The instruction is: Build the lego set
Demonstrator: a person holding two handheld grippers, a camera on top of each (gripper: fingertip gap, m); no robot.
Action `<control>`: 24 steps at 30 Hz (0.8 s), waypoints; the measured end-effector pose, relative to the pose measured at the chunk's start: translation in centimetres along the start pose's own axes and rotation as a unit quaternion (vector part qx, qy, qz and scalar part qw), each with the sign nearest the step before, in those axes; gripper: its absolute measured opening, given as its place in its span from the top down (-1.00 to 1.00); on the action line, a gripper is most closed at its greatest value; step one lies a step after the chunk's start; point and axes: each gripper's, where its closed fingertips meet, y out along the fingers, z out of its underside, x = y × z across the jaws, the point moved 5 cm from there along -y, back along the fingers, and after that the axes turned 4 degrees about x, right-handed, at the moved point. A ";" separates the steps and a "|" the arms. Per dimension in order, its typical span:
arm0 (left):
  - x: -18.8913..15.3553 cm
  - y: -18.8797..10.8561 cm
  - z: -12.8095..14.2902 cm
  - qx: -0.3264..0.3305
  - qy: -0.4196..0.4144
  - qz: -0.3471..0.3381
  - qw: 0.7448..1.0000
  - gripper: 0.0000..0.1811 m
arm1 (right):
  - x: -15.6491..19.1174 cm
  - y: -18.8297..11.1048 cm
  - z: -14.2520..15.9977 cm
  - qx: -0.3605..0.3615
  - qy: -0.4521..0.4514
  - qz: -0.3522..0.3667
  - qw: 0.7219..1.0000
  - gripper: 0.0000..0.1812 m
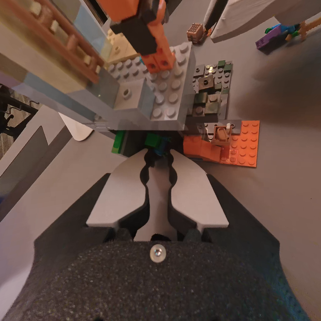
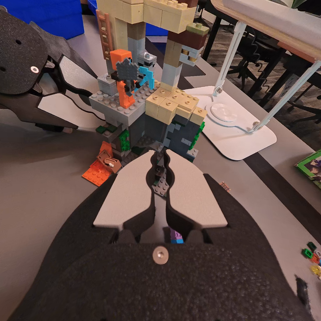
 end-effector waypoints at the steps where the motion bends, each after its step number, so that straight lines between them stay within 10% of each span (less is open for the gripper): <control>1: 0.0 -0.1 0.0 -0.001 0.002 -0.002 1.000 0.80 | 0.0 0.0 0.0 0.000 0.001 0.000 1.000 0.93; 24: 0.4 0.0 -0.3 -0.009 0.012 -0.005 1.000 0.81 | -0.3 0.6 1.0 0.020 0.015 0.006 1.000 0.91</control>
